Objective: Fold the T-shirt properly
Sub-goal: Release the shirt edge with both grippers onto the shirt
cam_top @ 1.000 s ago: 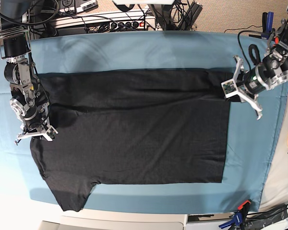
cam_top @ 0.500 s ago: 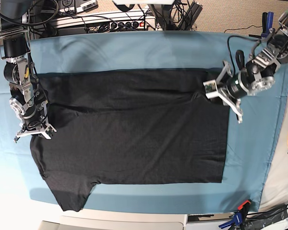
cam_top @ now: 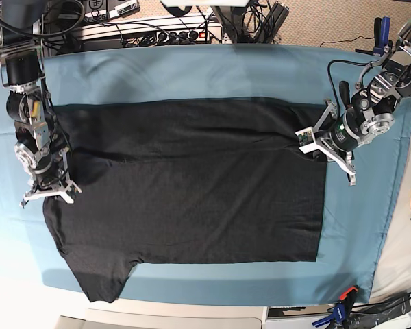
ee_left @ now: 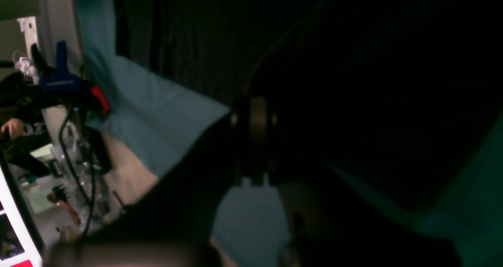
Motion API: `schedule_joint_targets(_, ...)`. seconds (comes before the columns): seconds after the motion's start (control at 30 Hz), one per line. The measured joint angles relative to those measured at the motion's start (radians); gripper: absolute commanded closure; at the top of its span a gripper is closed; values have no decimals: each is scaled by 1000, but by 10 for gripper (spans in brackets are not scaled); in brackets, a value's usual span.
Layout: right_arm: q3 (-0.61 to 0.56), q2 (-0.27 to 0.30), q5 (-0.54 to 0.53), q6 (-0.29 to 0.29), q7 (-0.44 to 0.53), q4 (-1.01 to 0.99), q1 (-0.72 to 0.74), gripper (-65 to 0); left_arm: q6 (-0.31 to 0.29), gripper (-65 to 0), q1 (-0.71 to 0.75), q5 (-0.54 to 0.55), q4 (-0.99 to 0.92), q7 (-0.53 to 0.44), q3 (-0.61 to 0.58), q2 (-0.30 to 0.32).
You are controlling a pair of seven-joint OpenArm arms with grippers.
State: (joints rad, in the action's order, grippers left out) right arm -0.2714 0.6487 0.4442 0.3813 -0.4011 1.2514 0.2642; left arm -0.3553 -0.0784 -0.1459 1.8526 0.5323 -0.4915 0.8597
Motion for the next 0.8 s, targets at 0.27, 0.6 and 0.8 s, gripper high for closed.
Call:
schedule_joint_targets(0.27, 0, 1, 0, -7, -27, -2, 13, 0, 0, 0, 0, 0, 0, 52, 0, 0)
schedule_joint_targets(0.6, 0, 1, 0, -64, -59, -2, 13, 0, 0, 0, 0, 0, 0, 73, 0, 0)
schedule_joint_targets(0.8, 0, 1, 0, -64, -59, -2, 13, 0, 0, 0, 0, 42, 0, 73, 0, 0)
